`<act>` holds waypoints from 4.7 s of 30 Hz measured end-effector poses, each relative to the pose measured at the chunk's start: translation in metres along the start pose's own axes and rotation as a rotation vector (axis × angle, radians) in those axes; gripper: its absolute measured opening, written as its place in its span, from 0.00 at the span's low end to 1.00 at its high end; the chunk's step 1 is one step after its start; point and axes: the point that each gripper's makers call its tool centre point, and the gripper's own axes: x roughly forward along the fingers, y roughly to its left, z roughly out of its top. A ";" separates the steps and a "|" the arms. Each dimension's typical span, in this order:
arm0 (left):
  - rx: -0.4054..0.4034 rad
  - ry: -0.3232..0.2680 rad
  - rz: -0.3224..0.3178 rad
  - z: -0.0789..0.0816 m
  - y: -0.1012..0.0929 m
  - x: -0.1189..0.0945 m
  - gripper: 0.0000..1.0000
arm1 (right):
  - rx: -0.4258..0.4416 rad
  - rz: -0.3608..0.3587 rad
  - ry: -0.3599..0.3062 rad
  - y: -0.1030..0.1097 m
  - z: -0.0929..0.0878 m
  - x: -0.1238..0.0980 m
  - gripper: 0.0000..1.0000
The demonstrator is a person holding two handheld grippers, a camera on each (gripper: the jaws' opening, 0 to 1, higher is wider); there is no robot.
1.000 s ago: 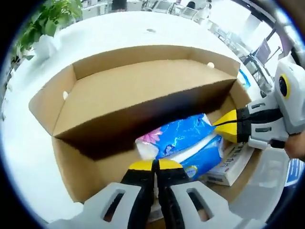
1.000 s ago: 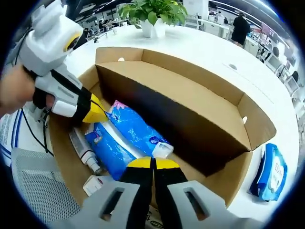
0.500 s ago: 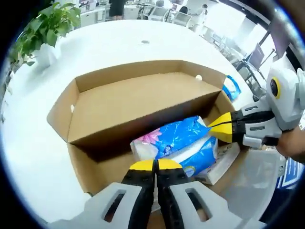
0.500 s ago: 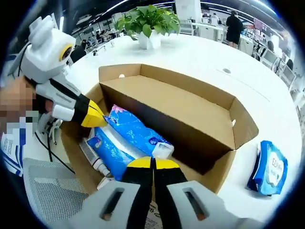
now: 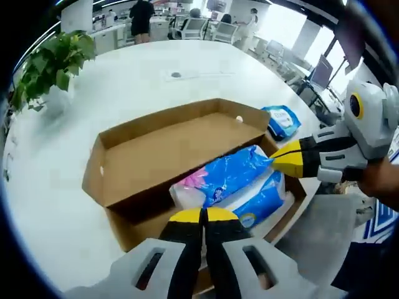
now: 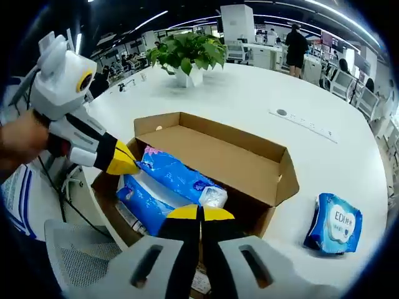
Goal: Operate the shoe box by opening the lid, removing the specified soft item, and placing it in the target area until the item is outside and the box remains undamaged.
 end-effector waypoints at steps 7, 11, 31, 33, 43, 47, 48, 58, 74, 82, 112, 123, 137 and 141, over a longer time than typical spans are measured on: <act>0.035 -0.028 -0.006 0.017 -0.011 -0.009 0.00 | -0.003 -0.023 -0.026 -0.007 0.009 -0.016 0.00; 0.052 -0.036 -0.024 0.027 -0.023 -0.009 0.00 | 0.004 -0.046 -0.048 -0.017 0.014 -0.031 0.00; 0.234 -0.031 -0.133 0.085 -0.127 0.024 0.00 | 0.078 -0.203 -0.112 -0.108 -0.008 -0.110 0.00; 0.253 -0.026 -0.142 0.088 -0.140 0.031 0.00 | 0.094 -0.215 -0.113 -0.119 -0.015 -0.118 0.00; 0.304 0.003 -0.202 0.095 -0.202 0.064 0.00 | 0.148 -0.279 -0.108 -0.166 -0.055 -0.152 0.00; 0.328 0.014 -0.218 0.104 -0.223 0.081 0.00 | 0.169 -0.299 -0.105 -0.187 -0.067 -0.161 0.00; 0.333 0.016 -0.221 0.106 -0.227 0.084 0.00 | 0.176 -0.304 -0.104 -0.193 -0.070 -0.163 0.00; 0.344 0.035 -0.241 0.121 -0.264 0.123 0.00 | 0.199 -0.331 -0.096 -0.245 -0.091 -0.173 0.00; 0.356 0.068 -0.230 0.142 -0.298 0.170 0.00 | 0.244 -0.317 -0.107 -0.307 -0.111 -0.173 0.00; 0.362 0.077 -0.228 0.149 -0.308 0.186 0.00 | 0.252 -0.312 -0.107 -0.326 -0.115 -0.172 0.00; 0.376 0.093 -0.286 0.194 -0.364 0.253 0.00 | 0.257 -0.391 -0.087 -0.431 -0.123 -0.177 0.00; 0.385 0.103 -0.298 0.206 -0.379 0.268 0.00 | 0.269 -0.419 -0.080 -0.451 -0.131 -0.181 0.00; 0.390 0.124 -0.297 0.196 -0.380 0.292 0.00 | 0.264 -0.419 -0.039 -0.464 -0.146 -0.164 0.00; 0.397 0.133 -0.284 0.192 -0.374 0.301 0.00 | 0.270 -0.408 -0.018 -0.464 -0.156 -0.155 0.00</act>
